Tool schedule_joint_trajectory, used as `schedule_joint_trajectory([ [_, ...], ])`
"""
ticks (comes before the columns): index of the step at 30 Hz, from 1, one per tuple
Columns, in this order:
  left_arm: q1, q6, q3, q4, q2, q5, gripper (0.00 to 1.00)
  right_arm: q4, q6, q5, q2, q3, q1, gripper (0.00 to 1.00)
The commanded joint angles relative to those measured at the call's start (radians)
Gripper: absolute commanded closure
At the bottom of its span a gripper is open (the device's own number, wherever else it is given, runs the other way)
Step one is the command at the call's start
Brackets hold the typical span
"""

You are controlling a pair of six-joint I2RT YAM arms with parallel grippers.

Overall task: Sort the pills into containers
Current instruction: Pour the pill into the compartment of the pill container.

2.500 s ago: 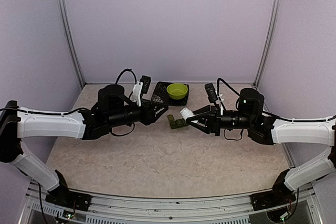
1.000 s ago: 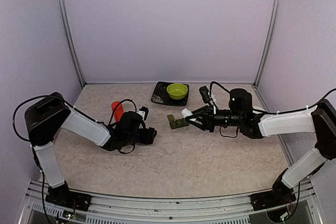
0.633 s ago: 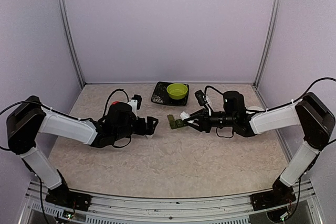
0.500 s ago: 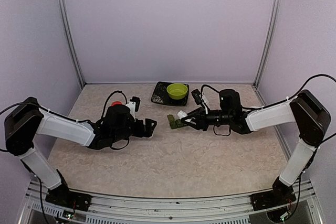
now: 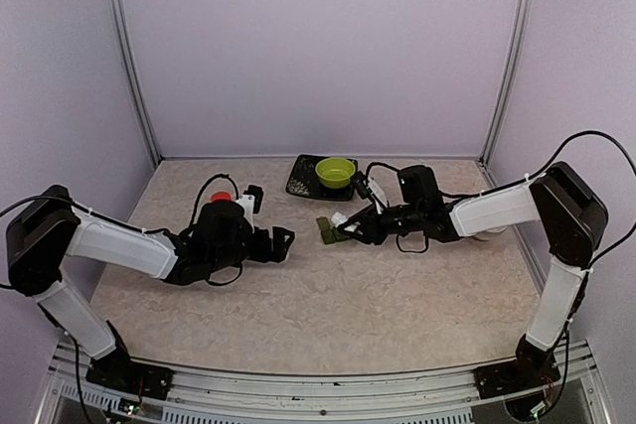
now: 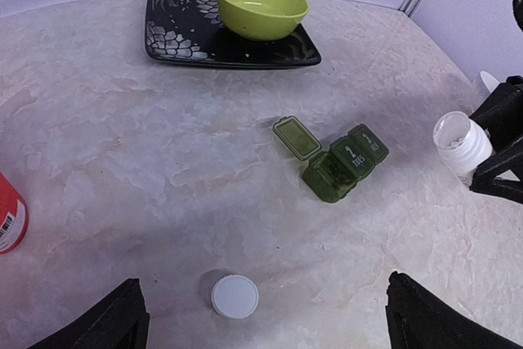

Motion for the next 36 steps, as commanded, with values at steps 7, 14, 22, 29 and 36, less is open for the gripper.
schedule_joint_trajectory([
  [7,0.005,-0.014,-0.016,0.025,-0.005,0.009,0.01,-0.157,-0.018,0.05,0.09,0.097,-0.008,1.0],
  [14,0.005,-0.022,-0.016,0.034,0.009,0.016,0.01,-0.216,-0.023,0.067,0.122,0.141,-0.008,1.0],
  [22,0.005,-0.023,-0.018,0.031,0.009,0.018,0.01,-0.305,-0.041,0.096,0.141,0.21,-0.008,1.0],
  [29,0.007,-0.023,-0.019,0.03,0.005,0.018,0.01,-0.369,-0.05,0.102,0.16,0.252,-0.007,1.0],
  [36,0.007,-0.027,-0.013,0.034,0.011,0.021,0.01,-0.418,-0.06,0.115,0.179,0.28,-0.004,1.0],
])
